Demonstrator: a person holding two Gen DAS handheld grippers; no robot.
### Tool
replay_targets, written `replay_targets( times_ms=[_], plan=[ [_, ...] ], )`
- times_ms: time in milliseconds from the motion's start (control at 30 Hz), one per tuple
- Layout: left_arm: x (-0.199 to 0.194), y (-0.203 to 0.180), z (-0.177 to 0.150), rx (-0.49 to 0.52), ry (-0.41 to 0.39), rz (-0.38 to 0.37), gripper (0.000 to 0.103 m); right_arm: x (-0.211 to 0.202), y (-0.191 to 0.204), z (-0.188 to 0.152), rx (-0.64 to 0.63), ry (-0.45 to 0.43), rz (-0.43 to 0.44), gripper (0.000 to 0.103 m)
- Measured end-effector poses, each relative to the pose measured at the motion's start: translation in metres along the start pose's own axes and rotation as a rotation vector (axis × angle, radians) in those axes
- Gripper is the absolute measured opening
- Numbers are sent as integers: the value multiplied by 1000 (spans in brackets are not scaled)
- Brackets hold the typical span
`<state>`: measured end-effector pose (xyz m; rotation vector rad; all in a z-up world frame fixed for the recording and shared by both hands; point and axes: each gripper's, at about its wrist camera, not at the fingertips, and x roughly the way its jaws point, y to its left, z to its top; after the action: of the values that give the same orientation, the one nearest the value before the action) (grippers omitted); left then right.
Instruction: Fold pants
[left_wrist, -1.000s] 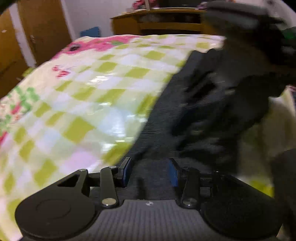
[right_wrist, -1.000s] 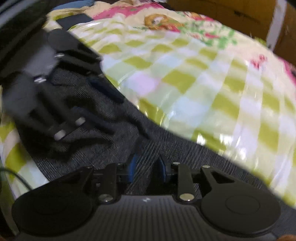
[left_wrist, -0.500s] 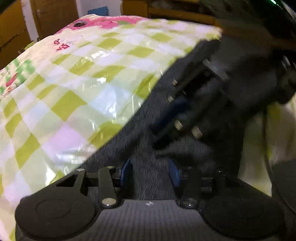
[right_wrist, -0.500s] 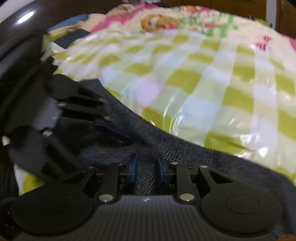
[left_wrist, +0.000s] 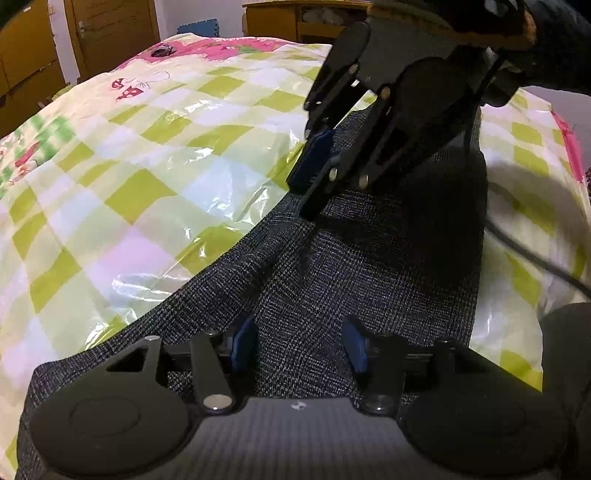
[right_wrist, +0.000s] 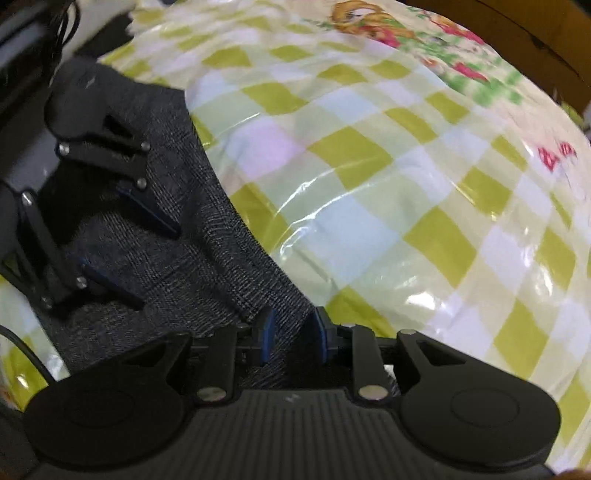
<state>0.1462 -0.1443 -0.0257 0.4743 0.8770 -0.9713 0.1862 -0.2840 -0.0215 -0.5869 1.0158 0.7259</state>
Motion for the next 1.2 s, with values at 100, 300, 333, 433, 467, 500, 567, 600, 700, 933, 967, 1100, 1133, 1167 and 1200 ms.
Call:
replay_targets(
  times_ms=[100,300,333,433,467,500,567,600,700,933,967,1100,1133,1167,1200],
  plan=[
    [0,-1,0,9,0,2,66,5,2,6,-75,30,32,34],
    [0,-1,-3,-7,-4,1,67,16,5,7,-50,11,24,41],
    [-1,-1,-3,-7,-6,0,67,14,6,6,-26,-4,7,30],
    [-3,1,-4,-15,-12,-3,67,-1,2,-2,93,-63,-37,16],
    [-2,1,-4,-19,-12,-3,67,-7,-3,-8,184,-94,-81,8],
    [-2,1,-4,-22,-14,0,68,-10,-9,-13,257,-118,-113,5],
    [-1,-1,-4,-29,-16,12,68,-8,-19,-26,373,-129,-145,5],
    [-1,-3,-3,-29,-14,20,69,-11,-19,-31,389,-145,-157,6],
    [-9,-6,5,-59,-51,30,68,-33,-7,-42,402,-219,-146,8],
    [15,-12,15,-82,-16,58,69,-50,-11,-93,672,-248,-166,12],
    [13,-14,16,-93,-9,65,69,-61,-14,-105,730,-282,-179,14],
    [8,-29,17,-81,12,76,69,-111,-14,-171,976,-397,-310,41],
    [9,-33,17,-71,14,89,70,-121,-11,-190,1036,-416,-357,41],
    [11,-37,18,-65,17,106,70,-128,-10,-206,1090,-424,-393,41],
    [11,-39,19,-70,20,115,70,-135,-7,-225,1159,-435,-429,42]
  ],
)
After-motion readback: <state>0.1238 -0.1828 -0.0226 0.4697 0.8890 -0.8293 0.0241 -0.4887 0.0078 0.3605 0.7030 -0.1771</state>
